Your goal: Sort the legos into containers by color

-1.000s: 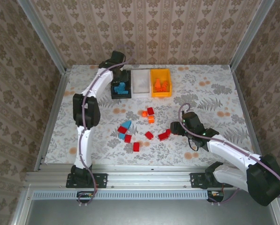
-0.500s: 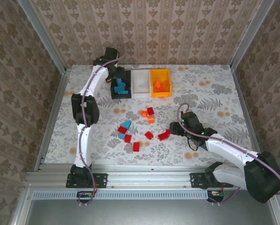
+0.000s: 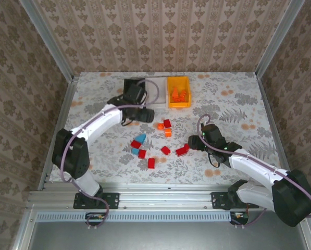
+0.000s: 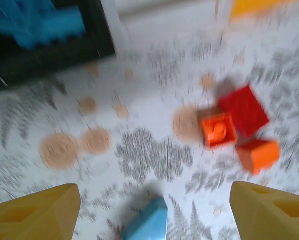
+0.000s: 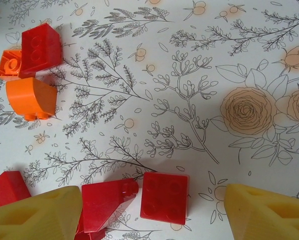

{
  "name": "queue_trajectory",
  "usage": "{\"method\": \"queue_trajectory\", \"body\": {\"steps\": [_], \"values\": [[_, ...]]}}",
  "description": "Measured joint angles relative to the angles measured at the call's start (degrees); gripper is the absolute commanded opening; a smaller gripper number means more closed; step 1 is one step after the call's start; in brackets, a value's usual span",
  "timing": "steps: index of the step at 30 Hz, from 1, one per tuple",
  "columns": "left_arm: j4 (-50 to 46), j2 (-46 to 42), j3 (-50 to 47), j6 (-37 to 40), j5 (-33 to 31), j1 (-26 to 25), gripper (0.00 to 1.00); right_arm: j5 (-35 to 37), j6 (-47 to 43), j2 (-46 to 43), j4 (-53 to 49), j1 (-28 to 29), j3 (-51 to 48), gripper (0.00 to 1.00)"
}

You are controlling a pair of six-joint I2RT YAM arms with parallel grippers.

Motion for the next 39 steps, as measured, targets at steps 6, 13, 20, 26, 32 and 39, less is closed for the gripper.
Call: {"method": "queue_trajectory", "body": {"steps": [6, 13, 20, 26, 32, 39], "values": [[2.4, 1.1, -10.5, -0.3, 0.0, -1.2, 0.82, -0.2, 0.0, 0.0, 0.0, 0.0, 0.0, 0.76], [5.3, 4.2, -11.5, -1.4, -0.3, -3.5, 0.79, -0.1, 0.0, -0.5, 0.0, 0.0, 0.0, 0.76], [5.7, 5.4, -12.2, -3.6, -3.0, -3.5, 0.75, -0.1, 0.0, -1.1, -0.1, 0.0, 0.0, 0.76], [6.3, 6.1, -12.9, -4.8, -3.0, -3.5, 0.67, -0.1, 0.0, -1.1, -0.1, 0.0, 0.0, 0.71], [7.4, 6.9, -13.0, -5.9, -3.5, -3.5, 0.5, -0.1, 0.0, -1.1, 0.0, 0.0, 0.0, 0.69], [7.8, 6.9, -12.9, -6.3, -4.8, -3.5, 0.36, -0.1, 0.0, -1.1, 0.0, 0.0, 0.0, 0.69]]}}
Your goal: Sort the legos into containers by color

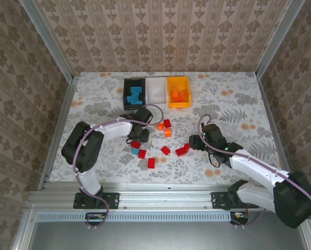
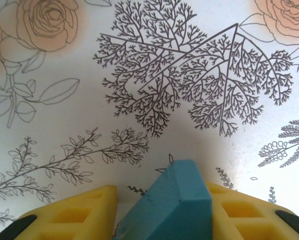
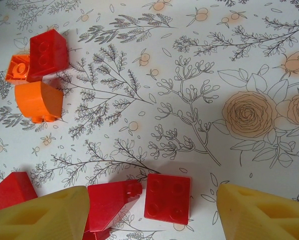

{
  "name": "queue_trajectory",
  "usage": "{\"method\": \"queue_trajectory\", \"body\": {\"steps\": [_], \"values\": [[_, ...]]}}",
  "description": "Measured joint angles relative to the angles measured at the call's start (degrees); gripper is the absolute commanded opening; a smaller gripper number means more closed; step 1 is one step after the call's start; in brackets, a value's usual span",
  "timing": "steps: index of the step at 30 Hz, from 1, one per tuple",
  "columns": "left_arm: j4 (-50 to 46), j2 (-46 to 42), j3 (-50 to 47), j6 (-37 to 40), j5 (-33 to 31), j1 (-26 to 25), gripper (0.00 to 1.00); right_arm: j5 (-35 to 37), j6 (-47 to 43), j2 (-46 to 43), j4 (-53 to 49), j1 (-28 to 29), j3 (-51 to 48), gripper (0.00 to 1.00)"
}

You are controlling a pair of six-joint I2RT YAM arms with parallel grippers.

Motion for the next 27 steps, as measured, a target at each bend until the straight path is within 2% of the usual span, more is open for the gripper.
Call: {"method": "queue_trajectory", "body": {"steps": [5, 9, 15, 19, 21, 23, 27], "values": [[-1.1, -0.3, 1.8, 0.4, -1.9, 0.0, 0.35, 0.0, 0.0, 0.0, 0.0, 0.0, 0.0, 0.69], [-3.8, -0.7, 8.9, 2.0, -3.3, 1.0, 0.35, 0.0, 0.0, 0.0, 0.0, 0.0, 0.0, 0.7], [-5.7, 1.5, 25.5, 4.0, -2.4, 8.8, 0.33, 0.0, 0.0, 0.0, 0.0, 0.0, 0.0, 0.7], [-7.6, 9.7, 38.7, 5.0, -0.3, 15.2, 0.33, 0.1, 0.0, 0.0, 0.0, 0.0, 0.0, 0.7], [-9.1, 14.6, 44.8, 5.7, 0.3, 16.8, 0.34, 0.2, 0.0, 0.0, 0.0, 0.0, 0.0, 0.7], [-11.1, 19.6, 50.2, 6.5, 0.4, 17.2, 0.35, 0.2, 0.0, 0.0, 0.0, 0.0, 0.0, 0.7], [-15.8, 27.8, 59.2, 7.9, 0.5, 16.8, 0.42, 0.8, 0.0, 0.0, -0.2, 0.2, 0.0, 0.71]]}}
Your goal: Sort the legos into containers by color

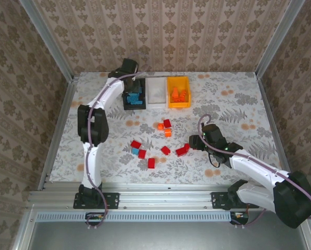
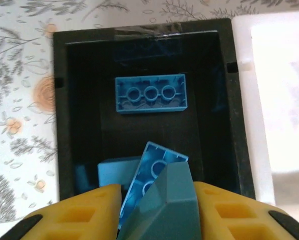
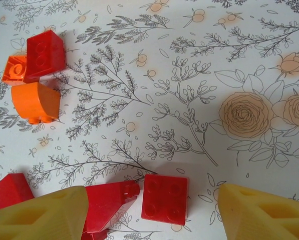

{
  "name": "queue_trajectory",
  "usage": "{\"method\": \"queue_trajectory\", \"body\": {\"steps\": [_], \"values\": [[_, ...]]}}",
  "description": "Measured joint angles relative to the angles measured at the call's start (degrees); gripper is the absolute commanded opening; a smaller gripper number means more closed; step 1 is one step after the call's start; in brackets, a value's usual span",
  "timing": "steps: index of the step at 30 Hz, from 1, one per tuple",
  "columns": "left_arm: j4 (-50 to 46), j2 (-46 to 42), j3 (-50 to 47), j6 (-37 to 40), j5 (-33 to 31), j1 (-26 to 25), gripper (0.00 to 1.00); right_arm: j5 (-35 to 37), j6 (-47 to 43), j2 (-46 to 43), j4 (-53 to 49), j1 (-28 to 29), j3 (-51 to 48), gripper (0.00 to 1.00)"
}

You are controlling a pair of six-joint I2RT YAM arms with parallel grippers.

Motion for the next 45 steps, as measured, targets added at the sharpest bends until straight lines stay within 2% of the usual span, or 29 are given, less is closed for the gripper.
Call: {"method": "queue_trajectory", "body": {"steps": [5, 8, 10, 17, 21, 23, 26, 31, 34, 38, 41, 45], "values": [[-4.8, 6.9, 10.3, 0.9, 0.0, -0.3, 0.51, 0.6, 0.0, 0.0, 0.0, 0.3, 0.0, 0.71], [-6.2, 9.3, 15.0, 1.1, 0.0, -0.2, 0.64, 0.7, 0.0, 0.2, 0.0, 0.4, 0.0, 0.72], [-6.6, 9.9, 16.2, 1.3, 0.3, 0.0, 0.74, 0.7, 0.0, 0.2, 0.0, 0.4, 0.0, 0.72], [-7.7, 8.4, 14.1, 1.0, 1.5, 0.1, 0.98, 0.7, 0.0, 0.2, 0.0, 0.6, 0.0, 0.72], [-5.0, -3.0, 0.9, 0.6, 2.9, 0.0, 1.0, 0.9, 0.0, 0.7, 0.1, 2.0, 0.0, 0.72], [-1.9, -12.3, -8.1, -0.4, 3.9, 0.1, 1.0, 1.4, 0.0, 1.3, 0.1, 3.2, 0.0, 0.73], [4.9, -28.7, -22.2, -3.4, 5.7, 0.1, 1.0, 3.2, 0.7, 2.3, -1.0, 5.1, 0.5, 0.79], [18.3, -55.3, -51.4, -10.7, 9.8, 0.1, 1.0, 5.7, 3.8, 2.4, -3.0, 5.7, 1.4, 0.76], [22.8, -63.0, -67.2, -14.8, 12.2, 0.1, 1.0, 6.1, 5.0, 2.4, -4.8, 6.2, 2.2, 0.74], [23.6, -66.5, -82.7, -18.6, 13.7, 0.1, 1.0, 7.5, 7.3, 2.4, -6.2, 6.4, 2.9, 0.63], [22.0, -72.6, -88.7, -20.4, 13.7, 0.1, 1.0, 8.8, 8.1, 3.3, -7.7, 6.4, 3.3, 0.57], [22.2, -81.7, -91.3, -22.3, 13.5, 0.2, 1.0, 9.6, 9.0, 6.3, -8.8, 6.4, 3.7, 0.55]]}}
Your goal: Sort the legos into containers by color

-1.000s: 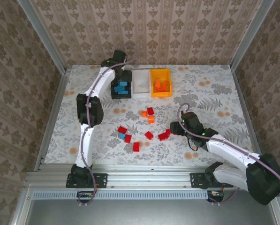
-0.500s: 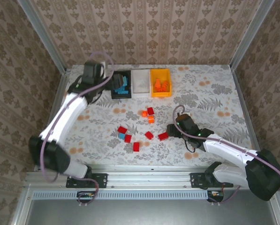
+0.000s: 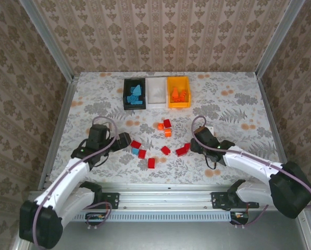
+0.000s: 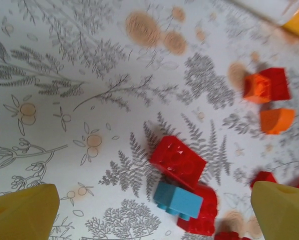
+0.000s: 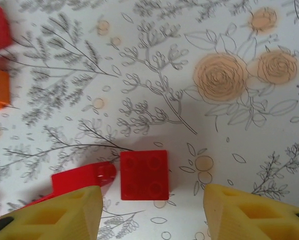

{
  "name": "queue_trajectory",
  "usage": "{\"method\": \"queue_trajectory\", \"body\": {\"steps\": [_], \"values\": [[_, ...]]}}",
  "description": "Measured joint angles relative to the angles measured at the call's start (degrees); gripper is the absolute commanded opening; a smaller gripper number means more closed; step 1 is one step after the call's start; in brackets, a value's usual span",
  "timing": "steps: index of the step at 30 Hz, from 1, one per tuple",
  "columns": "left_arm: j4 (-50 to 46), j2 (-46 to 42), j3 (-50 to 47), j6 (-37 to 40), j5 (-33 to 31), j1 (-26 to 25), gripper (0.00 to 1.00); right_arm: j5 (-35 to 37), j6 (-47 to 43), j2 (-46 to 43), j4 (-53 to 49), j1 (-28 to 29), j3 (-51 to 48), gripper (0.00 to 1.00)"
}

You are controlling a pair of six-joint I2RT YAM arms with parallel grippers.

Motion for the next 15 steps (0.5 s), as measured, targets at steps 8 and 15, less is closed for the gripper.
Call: {"method": "queue_trajectory", "body": {"steps": [8, 15], "values": [[-0.5, -3.1, -2.8, -0.8, -0.2, 0.3, 1.0, -0.1, 0.7, 5.6, -0.3, 0.0, 0.6, 0.59], [-0.6, -3.1, -2.9, -0.8, -0.2, 0.5, 1.0, -1.4, 0.8, 10.0, 1.4, 0.0, 3.2, 0.62]]}}
